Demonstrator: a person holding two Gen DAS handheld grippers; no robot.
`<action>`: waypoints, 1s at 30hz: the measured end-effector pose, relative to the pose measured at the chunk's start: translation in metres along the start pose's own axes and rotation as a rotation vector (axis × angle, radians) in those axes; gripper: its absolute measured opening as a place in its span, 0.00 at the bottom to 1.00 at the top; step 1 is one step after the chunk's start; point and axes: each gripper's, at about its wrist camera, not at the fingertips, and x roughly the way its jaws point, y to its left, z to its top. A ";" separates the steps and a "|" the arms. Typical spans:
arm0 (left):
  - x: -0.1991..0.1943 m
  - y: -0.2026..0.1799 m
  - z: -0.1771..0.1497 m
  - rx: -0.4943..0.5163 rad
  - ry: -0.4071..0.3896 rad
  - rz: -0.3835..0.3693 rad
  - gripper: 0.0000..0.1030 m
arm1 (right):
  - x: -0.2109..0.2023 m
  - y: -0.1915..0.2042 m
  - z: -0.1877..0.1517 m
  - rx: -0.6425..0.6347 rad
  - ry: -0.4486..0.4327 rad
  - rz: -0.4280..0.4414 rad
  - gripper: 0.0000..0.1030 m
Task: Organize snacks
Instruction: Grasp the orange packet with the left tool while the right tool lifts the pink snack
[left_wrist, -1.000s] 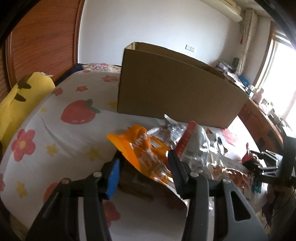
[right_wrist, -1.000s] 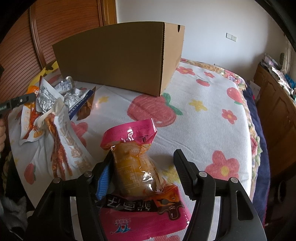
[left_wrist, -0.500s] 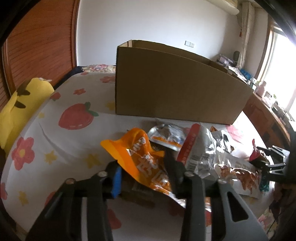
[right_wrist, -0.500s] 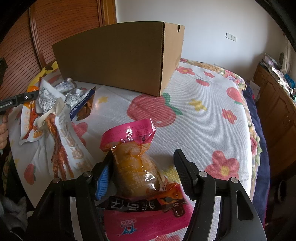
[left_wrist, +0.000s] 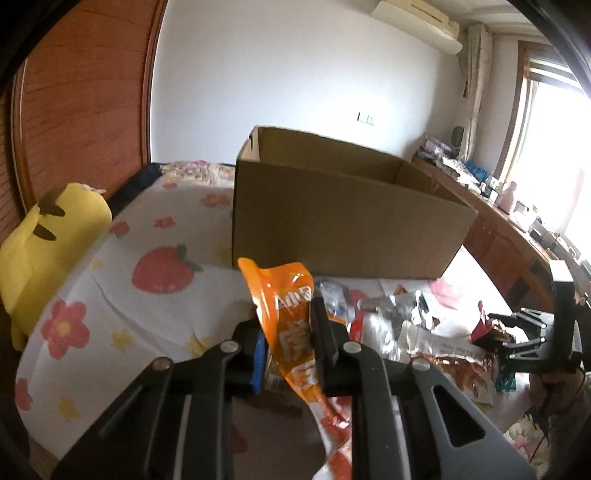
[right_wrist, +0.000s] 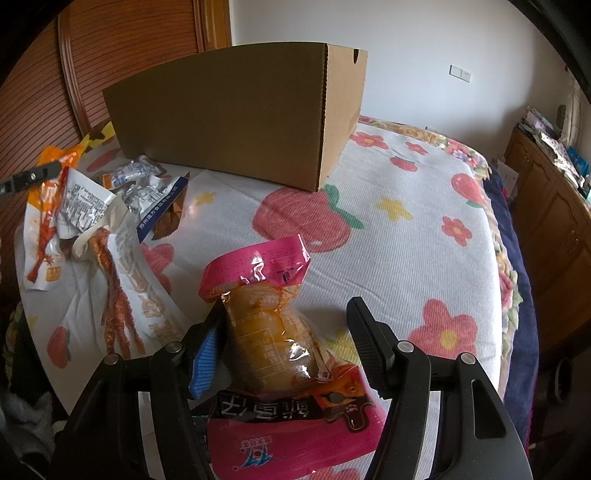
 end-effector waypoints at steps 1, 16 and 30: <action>-0.001 0.001 0.002 0.002 -0.005 0.001 0.17 | 0.000 0.000 0.000 0.000 0.000 0.000 0.63; -0.032 -0.005 0.015 0.048 -0.094 -0.016 0.17 | -0.002 -0.006 -0.001 0.013 -0.020 -0.022 0.39; -0.056 -0.002 0.026 0.061 -0.170 -0.013 0.16 | -0.020 -0.004 0.010 0.002 -0.084 -0.082 0.37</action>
